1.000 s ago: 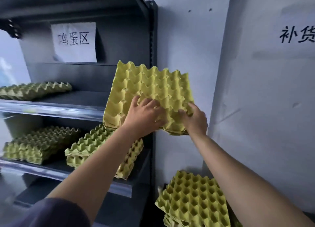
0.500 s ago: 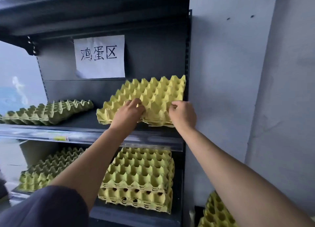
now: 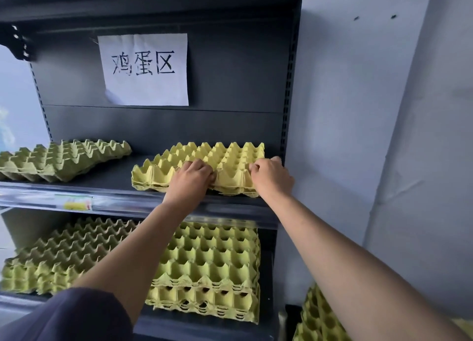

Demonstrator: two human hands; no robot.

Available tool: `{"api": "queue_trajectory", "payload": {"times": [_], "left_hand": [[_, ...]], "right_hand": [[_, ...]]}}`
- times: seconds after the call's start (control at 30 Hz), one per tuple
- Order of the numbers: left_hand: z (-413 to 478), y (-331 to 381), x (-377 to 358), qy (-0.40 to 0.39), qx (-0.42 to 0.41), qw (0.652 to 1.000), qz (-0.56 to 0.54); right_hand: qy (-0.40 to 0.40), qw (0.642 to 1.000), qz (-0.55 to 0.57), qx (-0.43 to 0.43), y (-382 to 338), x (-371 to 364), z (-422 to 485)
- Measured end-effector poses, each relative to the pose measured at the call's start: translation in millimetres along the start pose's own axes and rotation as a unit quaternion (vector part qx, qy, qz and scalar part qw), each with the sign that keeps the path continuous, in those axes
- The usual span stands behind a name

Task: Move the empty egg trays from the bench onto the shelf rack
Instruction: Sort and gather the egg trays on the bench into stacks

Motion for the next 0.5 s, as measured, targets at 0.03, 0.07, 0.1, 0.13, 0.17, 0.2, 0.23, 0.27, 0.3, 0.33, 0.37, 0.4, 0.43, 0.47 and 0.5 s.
{"api": "queue_trajectory", "payload": {"times": [0.03, 0.07, 0.1, 0.13, 0.17, 0.2, 0.23, 0.27, 0.3, 0.33, 0.37, 0.4, 0.43, 0.47, 0.5], "left_hand": [[-1, 0, 0, 0.004, 0.002, 1.0, -0.002], [-2, 0, 1, 0.01, 0.004, 1.0, -0.005], [-3, 0, 2, 0.019, 0.007, 1.0, -0.008], [-4, 0, 5, 0.03, 0.011, 0.999, -0.01], [-5, 1, 9, 0.043, 0.015, 0.999, -0.009], [-6, 4, 14, 0.06, 0.016, 0.998, -0.006], [-6, 8, 19, 0.077, 0.014, 0.997, -0.002], [-5, 16, 24, 0.089, 0.008, 0.996, 0.001], [-4, 26, 28, 0.096, 0.0, 0.995, 0.003], [-2, 37, 31, 0.099, -0.011, 0.995, 0.003], [-1, 50, 33, 0.102, -0.026, 0.994, 0.007], [0, 64, 34, 0.105, -0.042, 0.994, 0.013], [1, 79, 36, 0.107, -0.054, 0.993, 0.019], [2, 94, 37, 0.112, -0.064, 0.991, 0.023], [3, 107, 37, 0.114, -0.072, 0.991, 0.025]], "right_hand": [[0.006, 1.0, 0.004, 0.011, -1, 1, 1], [0.015, 1.0, 0.01, 0.023, -3, 2, 0], [0.025, 0.999, 0.014, 0.033, -6, 5, 0], [0.037, 0.998, 0.014, 0.045, -8, 8, -1], [0.05, 0.997, 0.015, 0.058, -11, 11, -2], [0.063, 0.995, 0.017, 0.076, -15, 16, -4], [0.077, 0.992, 0.019, 0.098, -19, 21, -6], [0.09, 0.988, 0.017, 0.124, -22, 26, -9], [0.104, 0.983, 0.011, 0.152, -25, 31, -12], [0.121, 0.977, 0.0, 0.178, -26, 36, -16], [0.139, 0.97, -0.009, 0.199, -24, 43, -20], [0.162, 0.963, -0.016, 0.215, -19, 50, -25], [0.184, 0.956, -0.022, 0.226, -10, 59, -29], [0.199, 0.951, -0.028, 0.234, 0, 66, -33], [0.204, 0.948, -0.037, 0.24, 10, 72, -35]]}}
Point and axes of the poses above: each hand's wrist, its own z-axis towards the middle knuckle, its own x-axis out of the back of the hand, y = z × x, the point moved 10 cm from there along z, towards the middle knuckle, and after that the axes turned 4 degrees about x, right-handed, at the moved point
